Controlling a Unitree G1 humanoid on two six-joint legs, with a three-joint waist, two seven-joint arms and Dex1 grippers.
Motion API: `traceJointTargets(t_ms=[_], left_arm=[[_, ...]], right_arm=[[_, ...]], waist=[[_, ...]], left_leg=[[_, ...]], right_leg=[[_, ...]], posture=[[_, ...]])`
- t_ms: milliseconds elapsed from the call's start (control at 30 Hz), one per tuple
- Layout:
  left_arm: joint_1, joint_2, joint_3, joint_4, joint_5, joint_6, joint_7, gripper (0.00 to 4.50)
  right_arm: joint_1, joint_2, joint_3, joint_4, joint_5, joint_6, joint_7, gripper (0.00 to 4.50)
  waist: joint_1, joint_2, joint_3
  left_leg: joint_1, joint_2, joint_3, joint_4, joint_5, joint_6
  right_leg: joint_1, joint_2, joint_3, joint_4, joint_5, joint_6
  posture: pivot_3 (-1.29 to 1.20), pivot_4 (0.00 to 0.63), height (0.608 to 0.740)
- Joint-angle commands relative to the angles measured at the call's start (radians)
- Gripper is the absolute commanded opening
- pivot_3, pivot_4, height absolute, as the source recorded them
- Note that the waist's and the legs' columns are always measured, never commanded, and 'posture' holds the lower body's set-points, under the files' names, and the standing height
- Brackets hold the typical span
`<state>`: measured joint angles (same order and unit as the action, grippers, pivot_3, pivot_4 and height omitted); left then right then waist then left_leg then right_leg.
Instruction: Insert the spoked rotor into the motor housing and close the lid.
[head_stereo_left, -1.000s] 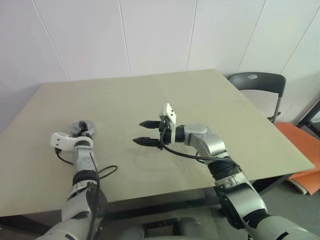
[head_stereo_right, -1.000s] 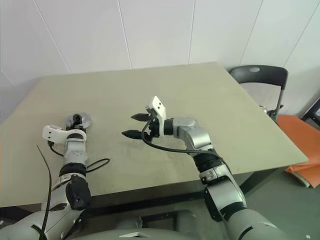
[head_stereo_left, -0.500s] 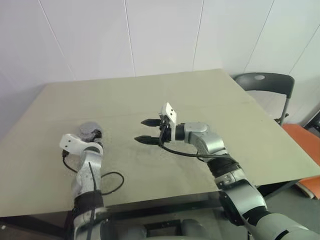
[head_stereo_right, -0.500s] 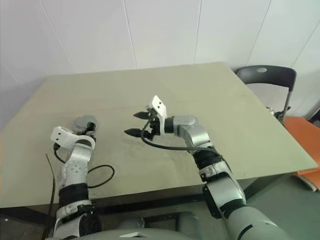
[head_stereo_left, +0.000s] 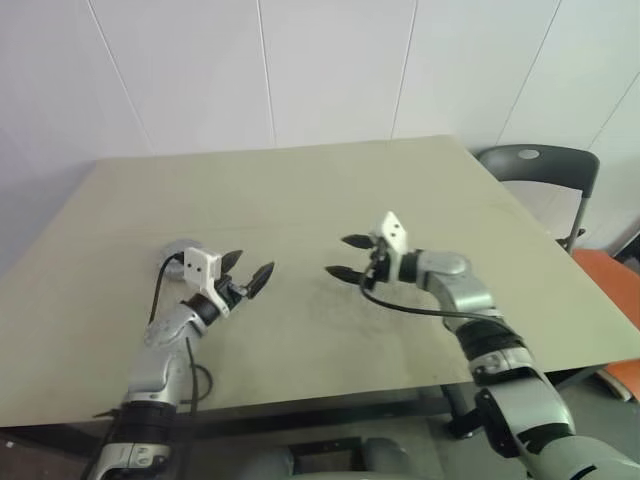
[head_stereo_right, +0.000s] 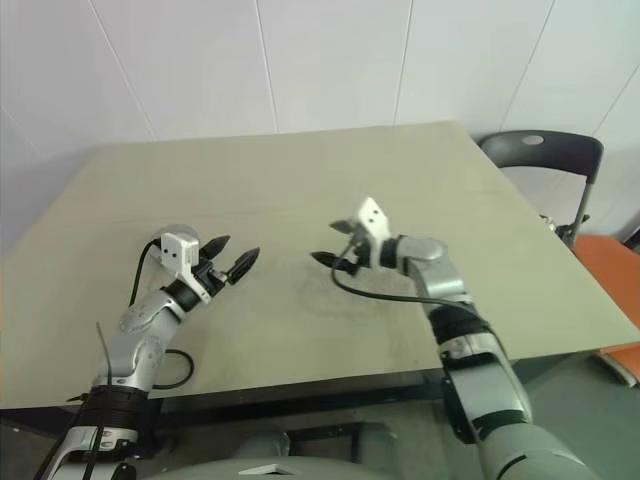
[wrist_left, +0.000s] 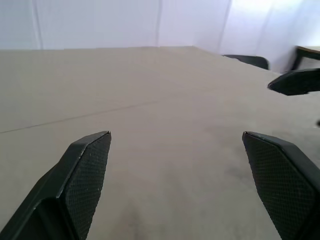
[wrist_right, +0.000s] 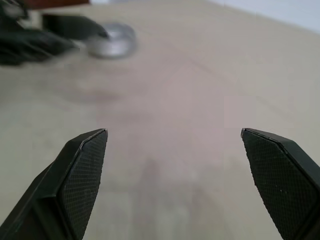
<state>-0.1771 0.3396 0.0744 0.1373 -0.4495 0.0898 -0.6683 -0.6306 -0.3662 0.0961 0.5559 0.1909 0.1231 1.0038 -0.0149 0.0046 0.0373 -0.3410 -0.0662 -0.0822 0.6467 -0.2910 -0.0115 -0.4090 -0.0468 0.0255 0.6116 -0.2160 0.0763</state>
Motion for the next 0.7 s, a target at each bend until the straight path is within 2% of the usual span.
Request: traceJointTargets(t_ms=[33, 100, 400, 700], left_arm=[[-0.048, 0.028, 0.028, 0.008, -0.017, -0.033, -0.081, 4.49], [-0.068, 0.040, 0.025, 0.031, 0.002, -0.047, -0.105, 4.49], [-0.124, 0.055, 0.008, 0.084, 0.046, -0.089, -0.173, 4.49], [-0.130, 0.052, 0.022, 0.094, 0.057, -0.116, -0.170, 4.49]], right_arm=[[-0.019, -0.009, -0.039, -0.018, 0.010, -0.026, -0.025, 4.50], [-0.034, -0.001, -0.059, 0.016, -0.004, -0.050, -0.077, 4.50], [-0.083, 0.064, -0.083, 0.033, 0.008, -0.066, -0.124, 4.50], [-0.078, 0.054, -0.078, 0.009, 0.014, -0.020, -0.079, 4.50]], waist=[[-0.001, 0.000, 0.000], [-0.001, 0.000, 0.000], [0.001, -0.001, 0.000], [0.003, 0.000, 0.000]], left_leg=[[0.001, 0.001, 0.000, 0.000, 0.000, 0.000], [0.002, 0.003, 0.000, 0.001, 0.000, 0.000], [0.001, 0.004, 0.001, 0.001, 0.000, 0.000], [0.001, 0.004, 0.001, 0.001, 0.000, 0.000]], right_leg=[[0.001, 0.001, 0.000, 0.000, 0.000, 0.000], [0.001, 0.003, 0.000, 0.000, 0.000, 0.000], [0.001, 0.004, 0.000, 0.001, 0.002, 0.002], [0.000, 0.003, 0.000, 0.001, 0.002, 0.003]], posture=[[0.00, 0.000, 0.740], [0.00, 0.000, 0.740], [0.00, 0.000, 0.740], [0.00, 0.000, 0.740]])
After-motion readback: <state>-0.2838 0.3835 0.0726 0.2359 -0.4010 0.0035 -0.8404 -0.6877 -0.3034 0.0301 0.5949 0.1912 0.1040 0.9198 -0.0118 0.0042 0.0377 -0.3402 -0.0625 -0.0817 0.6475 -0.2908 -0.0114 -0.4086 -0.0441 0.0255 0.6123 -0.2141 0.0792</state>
